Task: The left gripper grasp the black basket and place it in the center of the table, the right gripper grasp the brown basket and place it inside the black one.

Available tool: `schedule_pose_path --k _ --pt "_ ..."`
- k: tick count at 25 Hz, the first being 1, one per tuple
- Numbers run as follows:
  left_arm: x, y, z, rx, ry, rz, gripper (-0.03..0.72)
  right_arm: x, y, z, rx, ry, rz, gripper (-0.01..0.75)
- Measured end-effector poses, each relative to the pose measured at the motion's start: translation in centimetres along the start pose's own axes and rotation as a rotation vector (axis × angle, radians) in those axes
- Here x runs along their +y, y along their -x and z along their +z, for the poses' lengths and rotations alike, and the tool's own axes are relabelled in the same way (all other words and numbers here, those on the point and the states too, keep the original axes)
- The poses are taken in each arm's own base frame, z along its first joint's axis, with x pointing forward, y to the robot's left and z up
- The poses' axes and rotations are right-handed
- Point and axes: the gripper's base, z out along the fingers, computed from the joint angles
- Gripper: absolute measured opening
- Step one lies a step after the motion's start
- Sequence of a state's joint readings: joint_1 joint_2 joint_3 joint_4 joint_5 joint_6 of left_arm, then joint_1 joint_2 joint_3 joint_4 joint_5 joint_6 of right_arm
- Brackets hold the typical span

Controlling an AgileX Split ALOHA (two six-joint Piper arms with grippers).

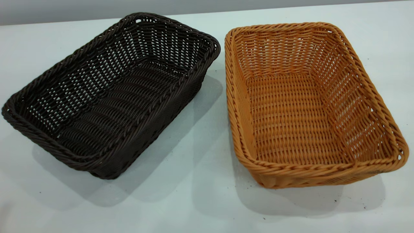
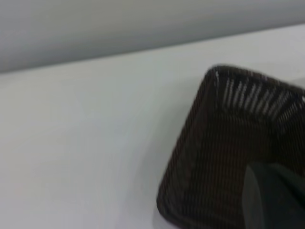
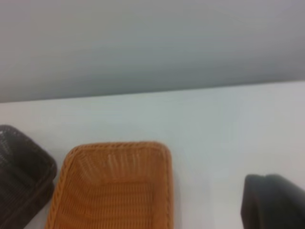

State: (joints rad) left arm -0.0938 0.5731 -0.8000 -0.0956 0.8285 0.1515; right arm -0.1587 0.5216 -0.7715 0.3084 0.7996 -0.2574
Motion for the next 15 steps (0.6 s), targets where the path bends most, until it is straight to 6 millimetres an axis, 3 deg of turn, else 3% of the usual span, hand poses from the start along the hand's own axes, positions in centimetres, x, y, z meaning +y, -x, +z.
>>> schedule_pose_path --k 3,9,15 --pt "0.3 1.7 1.4 0.007 0.001 0.007 -0.001 -0.3 0.8 1.4 0.026 0.007 0.016 0.0" --pt "0.4 2.0 2.6 0.025 -0.001 -0.005 -0.001 -0.4 0.8 2.1 0.049 0.013 0.026 0.014" --pt "0.4 2.0 2.6 0.026 -0.001 -0.013 0.011 -0.4 0.8 2.1 0.05 0.012 0.035 0.168"
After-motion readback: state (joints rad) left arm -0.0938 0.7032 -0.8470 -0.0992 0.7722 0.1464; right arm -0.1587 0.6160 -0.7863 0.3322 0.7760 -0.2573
